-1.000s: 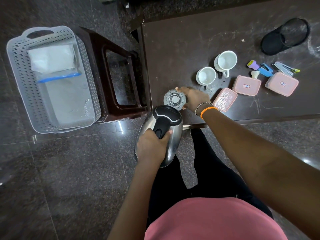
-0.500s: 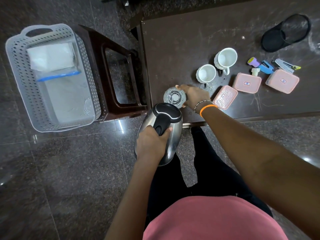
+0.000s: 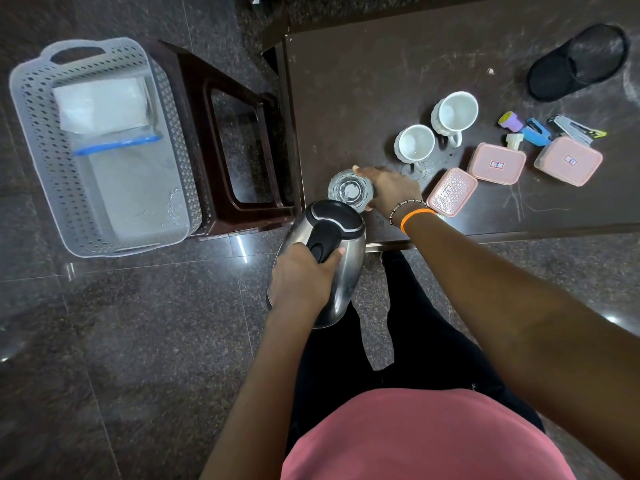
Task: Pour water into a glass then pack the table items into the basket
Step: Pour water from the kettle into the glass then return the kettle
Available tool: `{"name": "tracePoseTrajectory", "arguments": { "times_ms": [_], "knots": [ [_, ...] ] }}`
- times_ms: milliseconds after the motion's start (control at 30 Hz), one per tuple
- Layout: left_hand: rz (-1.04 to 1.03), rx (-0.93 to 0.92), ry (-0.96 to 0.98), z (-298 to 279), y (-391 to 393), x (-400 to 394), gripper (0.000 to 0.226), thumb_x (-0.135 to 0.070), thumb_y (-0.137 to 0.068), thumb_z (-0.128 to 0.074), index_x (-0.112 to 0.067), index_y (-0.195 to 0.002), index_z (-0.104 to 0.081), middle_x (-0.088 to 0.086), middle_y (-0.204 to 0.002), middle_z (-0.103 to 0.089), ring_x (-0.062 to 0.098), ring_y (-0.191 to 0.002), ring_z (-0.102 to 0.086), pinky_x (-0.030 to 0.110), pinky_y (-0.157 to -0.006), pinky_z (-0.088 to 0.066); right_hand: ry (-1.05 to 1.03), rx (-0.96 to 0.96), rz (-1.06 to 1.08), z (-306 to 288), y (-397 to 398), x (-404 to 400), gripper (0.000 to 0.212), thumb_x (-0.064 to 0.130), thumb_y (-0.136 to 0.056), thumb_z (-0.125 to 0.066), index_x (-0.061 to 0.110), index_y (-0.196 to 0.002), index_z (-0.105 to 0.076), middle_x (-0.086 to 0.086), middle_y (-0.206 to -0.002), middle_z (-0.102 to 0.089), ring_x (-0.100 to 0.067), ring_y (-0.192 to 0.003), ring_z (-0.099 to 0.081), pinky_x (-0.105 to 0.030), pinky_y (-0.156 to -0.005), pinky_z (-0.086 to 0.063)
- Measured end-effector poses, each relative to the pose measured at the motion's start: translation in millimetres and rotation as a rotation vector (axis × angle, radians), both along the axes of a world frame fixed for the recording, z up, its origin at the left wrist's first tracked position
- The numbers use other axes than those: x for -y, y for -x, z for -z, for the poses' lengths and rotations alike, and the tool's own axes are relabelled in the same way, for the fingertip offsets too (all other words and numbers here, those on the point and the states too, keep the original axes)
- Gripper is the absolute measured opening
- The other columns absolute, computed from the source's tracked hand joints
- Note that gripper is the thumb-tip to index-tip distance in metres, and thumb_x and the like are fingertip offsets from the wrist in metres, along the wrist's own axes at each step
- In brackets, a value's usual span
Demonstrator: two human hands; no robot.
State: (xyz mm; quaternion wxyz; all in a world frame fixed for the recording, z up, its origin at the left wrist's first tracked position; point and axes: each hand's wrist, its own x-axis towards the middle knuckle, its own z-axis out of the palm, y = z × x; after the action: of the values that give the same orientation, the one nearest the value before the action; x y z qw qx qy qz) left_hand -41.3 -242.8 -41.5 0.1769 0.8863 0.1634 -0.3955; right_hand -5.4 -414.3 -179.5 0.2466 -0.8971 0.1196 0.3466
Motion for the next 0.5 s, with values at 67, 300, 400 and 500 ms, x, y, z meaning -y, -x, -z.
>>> {"name": "tracePoseTrajectory", "arguments": {
  "times_ms": [67,300,400,500],
  "knots": [
    [0.006,0.001,0.000,0.0,-0.2,0.4,0.047,-0.058,-0.078,-0.060,-0.012,-0.083,-0.049,0.016,-0.095,-0.064,0.035,-0.087,-0.060,0.040,-0.075,-0.052,0.000,0.000,-0.004,-0.1,-0.1,0.0,0.066,0.023,-0.080,-0.064,0.039,-0.138,-0.036,-0.007,-0.135,-0.051,-0.035,-0.117,-0.056,-0.047,-0.092,-0.048],
    [0.019,-0.005,-0.006,-0.2,-1.0,0.3,0.047,-0.059,-0.077,-0.059,-0.013,-0.081,-0.047,0.016,-0.095,-0.064,0.036,-0.087,-0.060,0.040,-0.074,-0.051,-0.016,0.002,-0.001,-0.6,0.4,1.8,0.069,0.020,-0.078,-0.067,0.039,-0.138,-0.037,-0.005,-0.136,-0.050,-0.033,-0.119,-0.055,-0.047,-0.094,-0.048],
    [0.024,-0.004,-0.019,0.3,-0.2,0.8,0.050,-0.059,-0.078,-0.059,-0.010,-0.086,-0.051,0.016,-0.097,-0.064,0.036,-0.089,-0.060,0.039,-0.074,-0.050,-0.028,0.004,0.010,-0.8,0.2,2.2,0.069,0.021,-0.078,-0.067,0.039,-0.137,-0.037,-0.005,-0.137,-0.051,-0.032,-0.120,-0.055,-0.046,-0.096,-0.048],
    [0.020,-0.006,-0.013,0.1,-1.6,1.5,0.051,-0.059,-0.078,-0.059,-0.009,-0.087,-0.052,0.016,-0.098,-0.064,0.037,-0.090,-0.059,0.042,-0.078,-0.052,-0.025,0.006,0.007,-0.8,0.0,1.9,0.068,0.022,-0.079,-0.066,0.040,-0.137,-0.037,-0.004,-0.136,-0.051,-0.031,-0.121,-0.055,-0.047,-0.096,-0.048]
  ]
}}
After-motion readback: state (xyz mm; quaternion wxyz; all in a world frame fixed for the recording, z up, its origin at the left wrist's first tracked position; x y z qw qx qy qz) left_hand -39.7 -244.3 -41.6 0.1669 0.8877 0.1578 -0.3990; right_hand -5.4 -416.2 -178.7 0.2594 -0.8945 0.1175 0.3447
